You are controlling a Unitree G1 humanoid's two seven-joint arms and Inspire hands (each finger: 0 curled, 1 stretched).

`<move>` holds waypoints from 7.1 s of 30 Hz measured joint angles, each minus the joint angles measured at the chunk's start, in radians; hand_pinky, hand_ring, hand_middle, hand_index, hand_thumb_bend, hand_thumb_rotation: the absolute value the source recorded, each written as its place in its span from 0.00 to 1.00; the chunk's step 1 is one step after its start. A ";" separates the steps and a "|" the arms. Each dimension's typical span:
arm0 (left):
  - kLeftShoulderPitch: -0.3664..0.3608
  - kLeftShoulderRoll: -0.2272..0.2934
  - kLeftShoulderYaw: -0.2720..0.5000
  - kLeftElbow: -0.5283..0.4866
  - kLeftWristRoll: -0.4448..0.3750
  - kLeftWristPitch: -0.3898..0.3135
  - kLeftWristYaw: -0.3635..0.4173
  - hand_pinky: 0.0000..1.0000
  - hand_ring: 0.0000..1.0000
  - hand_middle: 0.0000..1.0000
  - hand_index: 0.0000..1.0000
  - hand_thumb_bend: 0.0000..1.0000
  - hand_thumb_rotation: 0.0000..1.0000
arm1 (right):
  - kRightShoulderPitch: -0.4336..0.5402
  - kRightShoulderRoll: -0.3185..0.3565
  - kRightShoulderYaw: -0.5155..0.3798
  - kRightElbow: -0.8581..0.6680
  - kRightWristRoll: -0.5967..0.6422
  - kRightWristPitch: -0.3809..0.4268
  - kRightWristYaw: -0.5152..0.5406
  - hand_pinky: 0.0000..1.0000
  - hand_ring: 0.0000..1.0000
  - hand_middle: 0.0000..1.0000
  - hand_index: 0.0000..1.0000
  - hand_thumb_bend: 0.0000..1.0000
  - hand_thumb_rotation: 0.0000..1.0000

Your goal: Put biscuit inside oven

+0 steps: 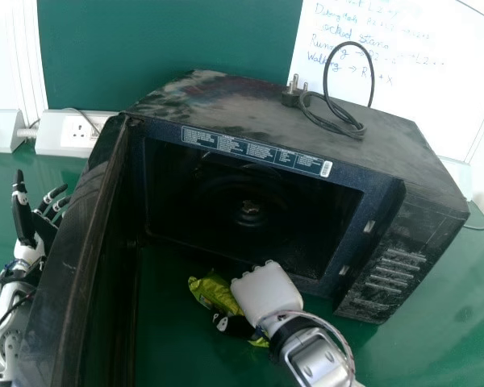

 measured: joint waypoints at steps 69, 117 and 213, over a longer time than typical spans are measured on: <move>0.001 -0.001 0.000 0.011 0.010 -0.001 -0.005 0.24 0.33 0.44 0.49 0.52 0.09 | -0.526 0.020 0.048 0.684 0.105 0.062 -0.491 0.39 0.43 0.40 0.51 0.53 0.00; 0.001 0.001 0.002 0.011 0.009 0.000 -0.011 0.24 0.32 0.43 0.49 0.52 0.09 | -0.706 0.007 0.302 0.943 0.154 0.286 -0.505 0.77 0.84 0.89 0.90 0.97 1.00; 0.138 0.144 -0.208 0.031 0.433 -0.761 -0.523 0.27 0.34 0.40 0.49 0.52 0.08 | -0.156 -0.115 -1.021 -0.095 1.115 0.357 -0.727 0.13 0.21 0.36 0.46 0.79 0.42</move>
